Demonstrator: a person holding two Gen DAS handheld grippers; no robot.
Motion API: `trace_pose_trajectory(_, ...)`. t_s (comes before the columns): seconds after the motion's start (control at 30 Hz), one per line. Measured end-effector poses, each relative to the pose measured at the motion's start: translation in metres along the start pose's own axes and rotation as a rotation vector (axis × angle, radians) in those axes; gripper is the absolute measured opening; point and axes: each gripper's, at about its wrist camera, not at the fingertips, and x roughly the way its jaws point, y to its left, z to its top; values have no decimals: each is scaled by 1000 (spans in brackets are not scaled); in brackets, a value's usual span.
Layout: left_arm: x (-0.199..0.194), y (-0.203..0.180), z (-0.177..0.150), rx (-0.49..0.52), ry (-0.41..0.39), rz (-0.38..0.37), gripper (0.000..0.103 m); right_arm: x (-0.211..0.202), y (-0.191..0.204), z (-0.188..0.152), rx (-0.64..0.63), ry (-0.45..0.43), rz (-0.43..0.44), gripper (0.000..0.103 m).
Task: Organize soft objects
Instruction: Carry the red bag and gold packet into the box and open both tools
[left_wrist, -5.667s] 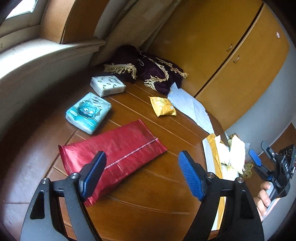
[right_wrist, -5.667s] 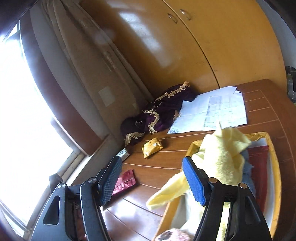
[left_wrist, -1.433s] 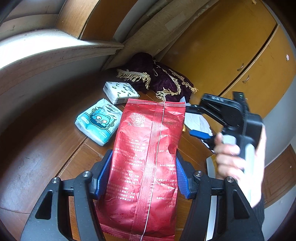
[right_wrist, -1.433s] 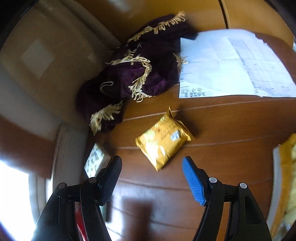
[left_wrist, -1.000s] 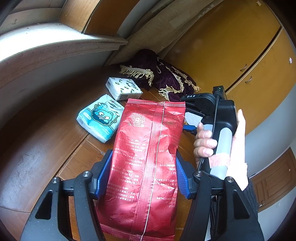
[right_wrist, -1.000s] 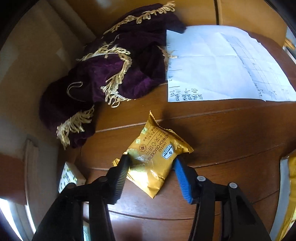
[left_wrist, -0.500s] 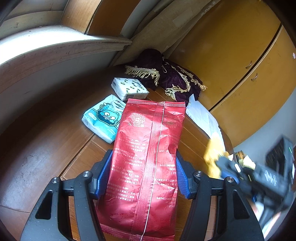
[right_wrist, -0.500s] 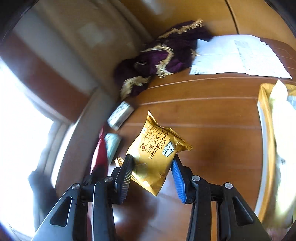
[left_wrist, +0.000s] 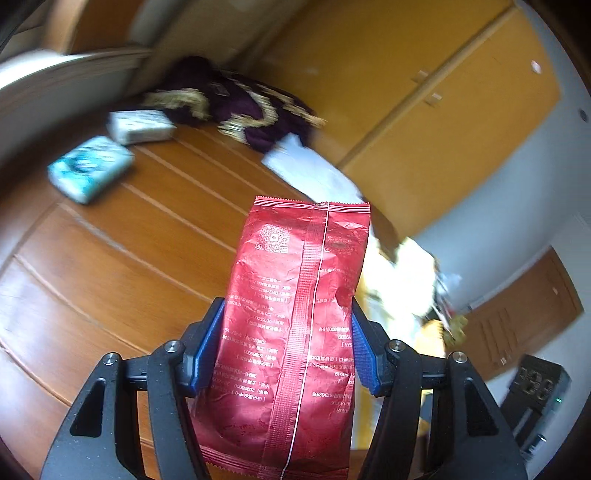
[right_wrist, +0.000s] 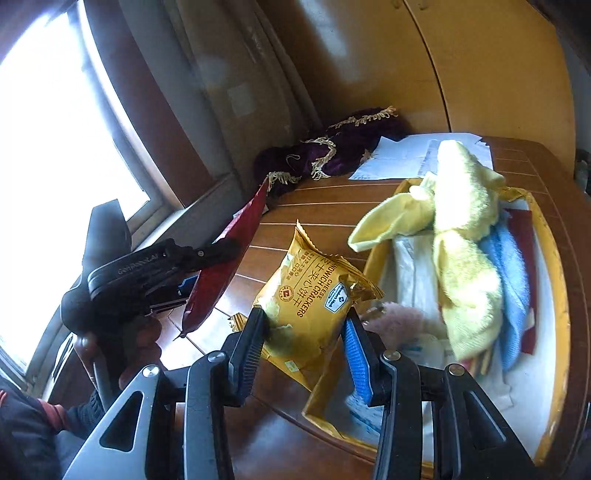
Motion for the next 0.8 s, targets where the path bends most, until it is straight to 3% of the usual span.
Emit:
trace_pose_trajectory(0.1,5,-30,-1,23,72,-133,60,-21,-13,-7,7,-25,-38,44)
trace_pose_trajectory(0.3,25,-80,-3,88,127,-204,61,-58,-44,-11,47,-75,-108,44)
trace_pose_trajectory(0.43,48,-106,-8,131,137,-205,61,-59,-60,-10,44,-25,-201,44)
trace_pose_trajectory(0.6,86,-120,-18,125,281,-217,61,-50,-62,-13,2,50,-231,46)
trace_pose_trajectory(0.8,99,-125,-46,161,308,-211,61,-37,-56,-20,-25,98,-320,46)
